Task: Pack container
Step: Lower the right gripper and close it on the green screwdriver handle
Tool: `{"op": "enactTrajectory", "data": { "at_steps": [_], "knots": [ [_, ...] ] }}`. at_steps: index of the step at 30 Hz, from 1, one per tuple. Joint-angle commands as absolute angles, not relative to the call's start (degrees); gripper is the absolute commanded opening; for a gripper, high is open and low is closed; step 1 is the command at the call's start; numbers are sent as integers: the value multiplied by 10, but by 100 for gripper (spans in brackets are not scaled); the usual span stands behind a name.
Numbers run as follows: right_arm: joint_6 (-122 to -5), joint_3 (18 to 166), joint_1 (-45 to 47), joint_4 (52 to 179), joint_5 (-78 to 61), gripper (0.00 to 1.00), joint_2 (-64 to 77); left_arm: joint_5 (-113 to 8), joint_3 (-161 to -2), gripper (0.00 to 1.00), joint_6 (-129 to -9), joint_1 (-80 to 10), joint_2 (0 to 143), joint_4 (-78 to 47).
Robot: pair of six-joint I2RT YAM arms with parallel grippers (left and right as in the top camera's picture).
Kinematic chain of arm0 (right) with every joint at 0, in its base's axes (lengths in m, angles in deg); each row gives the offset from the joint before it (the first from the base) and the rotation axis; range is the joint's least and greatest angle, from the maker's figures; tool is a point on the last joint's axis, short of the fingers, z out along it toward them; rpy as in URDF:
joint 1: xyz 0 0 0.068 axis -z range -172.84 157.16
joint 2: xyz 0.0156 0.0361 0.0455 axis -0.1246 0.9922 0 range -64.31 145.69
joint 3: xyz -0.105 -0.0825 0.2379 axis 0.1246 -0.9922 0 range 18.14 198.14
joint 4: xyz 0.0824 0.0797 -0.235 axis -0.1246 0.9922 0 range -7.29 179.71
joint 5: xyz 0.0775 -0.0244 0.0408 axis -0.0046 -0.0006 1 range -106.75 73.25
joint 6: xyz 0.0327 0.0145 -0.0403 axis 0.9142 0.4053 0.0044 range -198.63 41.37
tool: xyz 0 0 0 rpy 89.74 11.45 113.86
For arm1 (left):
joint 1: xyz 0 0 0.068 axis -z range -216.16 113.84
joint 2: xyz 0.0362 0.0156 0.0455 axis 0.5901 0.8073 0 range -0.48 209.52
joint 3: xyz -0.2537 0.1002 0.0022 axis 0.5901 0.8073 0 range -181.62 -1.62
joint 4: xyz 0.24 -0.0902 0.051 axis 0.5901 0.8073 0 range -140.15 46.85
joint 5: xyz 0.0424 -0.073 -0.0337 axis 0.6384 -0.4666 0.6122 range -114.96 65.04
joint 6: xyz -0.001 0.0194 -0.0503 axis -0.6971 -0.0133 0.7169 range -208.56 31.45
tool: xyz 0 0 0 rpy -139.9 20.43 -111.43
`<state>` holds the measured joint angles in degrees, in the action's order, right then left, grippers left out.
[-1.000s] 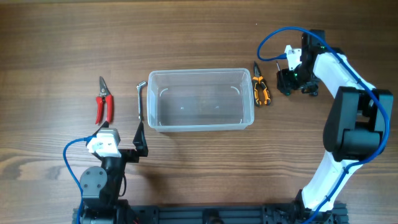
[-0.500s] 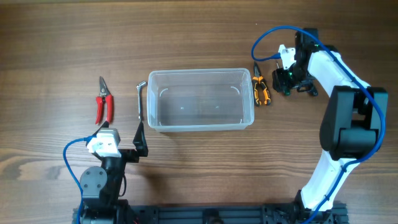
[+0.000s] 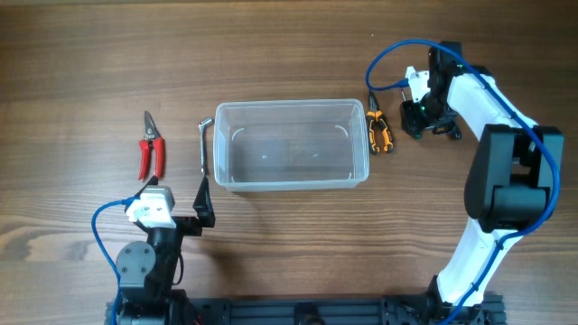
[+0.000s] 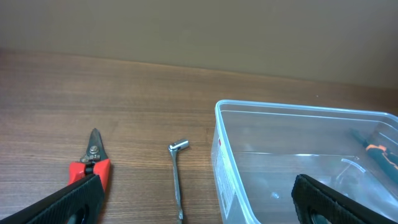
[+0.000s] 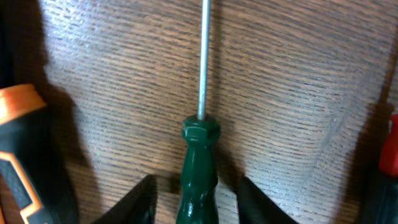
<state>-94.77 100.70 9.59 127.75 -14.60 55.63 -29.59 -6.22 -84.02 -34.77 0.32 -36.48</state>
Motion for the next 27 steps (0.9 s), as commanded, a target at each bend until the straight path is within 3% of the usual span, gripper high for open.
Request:
{"op": "enactTrajectory", "data": {
  "at_steps": [1,18,27],
  "knots": [
    [-950,1016,94,1280,-157,37,573,-305,-58,100,-852,-352,-1,-367],
    [-949,1016,94,1280,-157,4,573,-305,-58,100,-852,-352,-1,-367],
    [-929,1036,94,1284,-157,4,571,-305,-58,100,-852,-352,-1,-367]
  ]
}}
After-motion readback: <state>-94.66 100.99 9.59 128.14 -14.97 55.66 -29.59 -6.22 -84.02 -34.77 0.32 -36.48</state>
